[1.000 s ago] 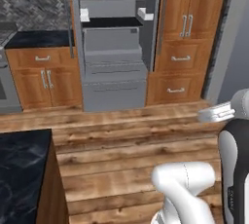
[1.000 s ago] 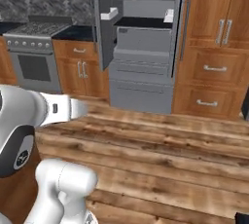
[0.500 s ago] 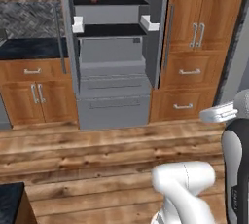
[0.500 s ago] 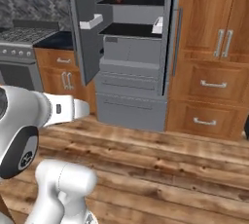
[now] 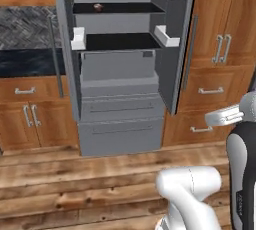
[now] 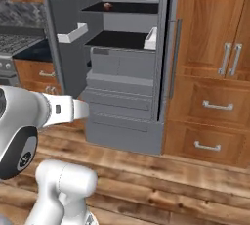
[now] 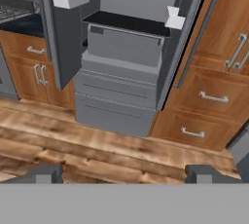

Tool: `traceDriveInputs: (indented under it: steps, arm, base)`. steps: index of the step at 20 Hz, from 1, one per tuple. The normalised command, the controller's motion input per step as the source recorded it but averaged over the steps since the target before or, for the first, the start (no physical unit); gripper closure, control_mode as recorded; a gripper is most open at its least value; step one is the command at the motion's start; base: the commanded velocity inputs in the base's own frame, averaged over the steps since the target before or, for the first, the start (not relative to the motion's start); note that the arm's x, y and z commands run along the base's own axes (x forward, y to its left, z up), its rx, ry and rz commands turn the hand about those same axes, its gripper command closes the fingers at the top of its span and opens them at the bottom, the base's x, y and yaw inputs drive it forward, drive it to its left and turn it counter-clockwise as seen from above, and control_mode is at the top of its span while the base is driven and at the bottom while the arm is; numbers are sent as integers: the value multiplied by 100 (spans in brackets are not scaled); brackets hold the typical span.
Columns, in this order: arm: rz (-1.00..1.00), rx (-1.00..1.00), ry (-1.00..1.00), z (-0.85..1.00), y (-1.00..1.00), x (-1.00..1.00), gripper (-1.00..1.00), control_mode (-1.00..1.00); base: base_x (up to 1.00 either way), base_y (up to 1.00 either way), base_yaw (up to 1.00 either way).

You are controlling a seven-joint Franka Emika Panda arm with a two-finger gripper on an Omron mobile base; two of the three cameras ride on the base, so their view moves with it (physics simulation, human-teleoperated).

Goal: Take the cupcakes from the fridge and place them on the empty tray on the dining counter.

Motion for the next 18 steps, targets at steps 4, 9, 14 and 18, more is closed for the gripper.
traceDriveInputs:
  steps: [4,9,14,18]
  arm:
    - [0,0,0,0,0,0,-100,100]
    - [0,0,0,0,0,0,-100,100]
    - [0,0,0,0,0,0,-100,100]
    - [0,0,0,0,0,0,-100,100]
  base:
    - [100,13,0]
    - [100,31,0]
    - [100,60,-4]
    - [99,60,-11]
